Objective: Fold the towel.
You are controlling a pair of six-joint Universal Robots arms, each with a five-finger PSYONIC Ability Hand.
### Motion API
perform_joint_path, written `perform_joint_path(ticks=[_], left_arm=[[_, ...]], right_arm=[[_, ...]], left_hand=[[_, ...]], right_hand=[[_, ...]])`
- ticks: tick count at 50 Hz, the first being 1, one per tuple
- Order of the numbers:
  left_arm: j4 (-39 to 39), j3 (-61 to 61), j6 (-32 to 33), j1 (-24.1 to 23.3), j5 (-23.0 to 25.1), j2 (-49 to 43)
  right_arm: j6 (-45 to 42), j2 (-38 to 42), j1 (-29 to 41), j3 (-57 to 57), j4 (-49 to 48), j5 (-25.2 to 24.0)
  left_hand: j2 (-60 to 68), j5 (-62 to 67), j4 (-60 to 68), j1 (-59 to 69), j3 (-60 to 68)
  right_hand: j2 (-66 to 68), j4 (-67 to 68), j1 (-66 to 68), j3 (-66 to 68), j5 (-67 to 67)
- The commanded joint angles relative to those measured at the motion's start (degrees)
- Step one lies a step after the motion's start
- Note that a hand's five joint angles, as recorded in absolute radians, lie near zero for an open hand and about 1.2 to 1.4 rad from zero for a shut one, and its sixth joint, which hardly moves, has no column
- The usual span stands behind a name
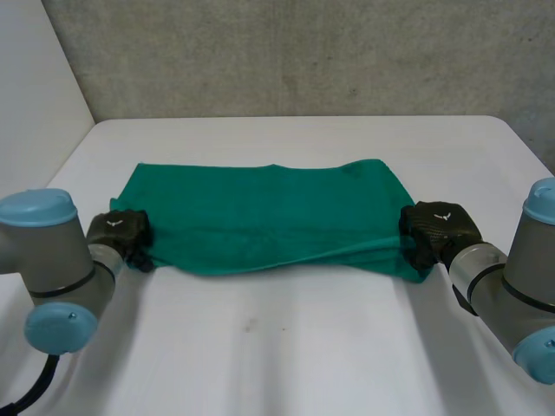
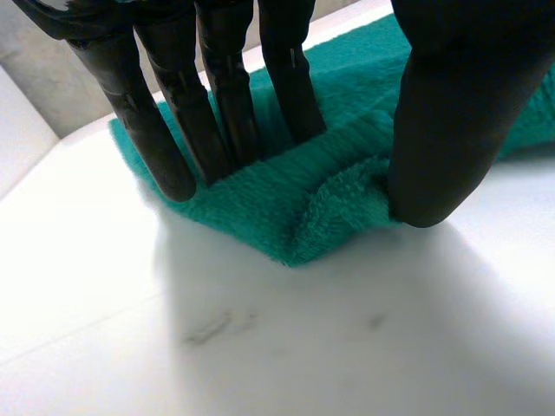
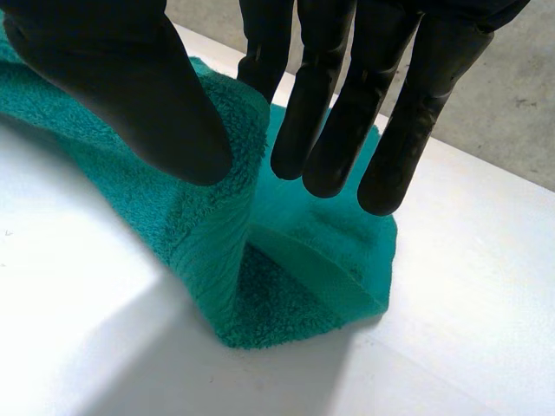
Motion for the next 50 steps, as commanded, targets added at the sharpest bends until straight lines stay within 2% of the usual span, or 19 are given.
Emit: perform_joint_path(ticks=[1, 8, 9, 11, 17, 21, 24, 27, 28, 30, 33, 34, 35, 36, 37, 42, 47, 50], left_arm=[[0.8, -1.9, 0.4, 1.0, 0.1, 2.8], [1.5, -2.1, 0.5, 2.3, 0.2, 2.8], [1.5, -2.1, 0.5, 2.4, 0.3, 2.8], [1.5, -2.2, 0.5, 2.4, 0.3, 2.8], [1.0, -2.9, 2.8, 2.6, 0.3, 4.7], [1.0, -6.6, 10.2, 2.9, 0.5, 10.6], [0.8, -9.6, 15.8, 3.4, 0.7, 15.6], [0.7, -11.3, 18.2, 3.9, 0.8, 18.5], [0.8, -13.4, 20.7, 4.7, 2.0, 22.1], [0.8, -13.9, 21.1, 5.0, 2.8, 22.9], [0.8, -16.0, 20.5, 5.7, 8.3, 23.0], [0.7, -16.3, 20.2, 5.8, 9.5, 22.7], [0.6, -16.5, 19.8, 5.9, 10.9, 21.8], [0.4, -16.5, 19.4, 6.0, 12.1, 20.2], [0.2, -16.5, 19.2, 6.0, 12.7, 18.9], [-1.5, -16.9, 15.6, 4.7, 12.6, 16.5], [-1.7, -16.5, 9.3, 3.1, 12.6, 14.5], [-1.1, -16.0, 8.7, 3.1, 12.6, 12.8]], right_arm=[[-0.1, -0.1, -0.2, -0.2, 0.0, 0.1], [-0.1, -0.1, -0.1, -0.1, 0.0, 0.1], [-0.1, -0.1, -0.1, -0.1, 0.0, 0.1], [-0.1, -0.1, -0.1, -0.2, 0.0, 0.1], [-2.1, -0.4, -0.2, -1.0, 0.6, 0.2], [-6.8, -1.8, -0.2, -2.6, 1.8, 0.3], [-11.0, -4.1, -0.2, -3.6, 5.5, 0.5], [-18.0, -8.0, -0.2, -5.5, 13.4, 0.2], [-18.8, -8.7, -0.2, -5.6, 14.7, -0.1], [-19.2, -9.8, -0.1, -5.6, 15.8, -0.1], [-17.8, -9.8, -0.1, -5.0, 15.0, -0.1], [-17.3, -9.7, -0.1, -4.9, 14.8, -0.1], [-16.8, -9.7, 0.0, -4.7, 14.4, -0.1], [-16.4, -9.5, 0.1, -4.6, 14.1, -0.1], [-15.4, -8.4, 0.2, -4.2, 13.4, -0.1], [-14.1, -1.7, 0.3, -3.6, 11.2, 0.1], [-14.0, -0.8, 0.1, -3.6, 10.8, 0.1], [-14.0, -0.6, 0.1, -3.4, 10.5, 0.1]], left_hand=[[7.1, 8.5, 7.2, 6.6, 7.4], [13.8, 15.3, 13.9, 13.3, 14.1], [23.3, 24.8, 23.4, 22.8, 23.6], [34.6, 36.1, 34.7, 34.1, 34.9], [35.0, 36.4, 35.1, 34.5, 35.3], [35.0, 36.4, 35.1, 34.5, 35.3], [35.0, 36.4, 35.1, 34.5, 35.3], [35.0, 36.4, 35.1, 34.5, 35.3], [35.0, 36.4, 35.1, 34.5, 35.3], [35.0, 36.4, 35.1, 34.5, 35.3], [35.0, 36.4, 35.1, 34.5, 35.3], [31.3, 32.8, 31.4, 30.9, 31.6], [19.3, 20.8, 19.4, 18.8, 19.6], [0.4, 1.8, 0.4, -0.1, 0.7], [-7.5, -6.0, -7.4, -7.9, -7.2], [-8.1, -6.6, -8.0, -8.5, -7.8], [-7.7, -6.3, -7.7, -8.2, -7.4], [-7.1, -5.6, -7.0, -7.5, -6.8]], right_hand=[[12.4, 11.8, 23.5, 12.2, 12.9], [12.4, 11.8, 23.5, 12.2, 12.9], [12.4, 11.8, 23.5, 12.2, 12.9], [12.4, 11.8, 23.5, 12.2, 12.9], [12.4, 11.8, 23.5, 12.2, 12.9], [12.4, 11.8, 23.5, 12.2, 12.9], [12.4, 11.8, 23.5, 12.2, 12.9], [12.4, 11.8, 23.5, 12.2, 12.9], [12.4, 11.8, 23.5, 12.2, 12.9], [12.4, 11.8, 23.5, 12.2, 12.9], [12.4, 11.8, 23.5, 12.2, 12.9], [12.4, 11.8, 23.5, 12.2, 12.9], [12.4, 11.8, 23.5, 12.2, 12.9], [12.4, 11.8, 23.5, 12.2, 12.9], [12.4, 11.8, 23.5, 12.2, 12.9], [12.4, 11.8, 23.5, 12.2, 12.9], [12.4, 11.8, 23.5, 12.2, 12.9], [12.4, 11.8, 23.5, 12.2, 12.9]])
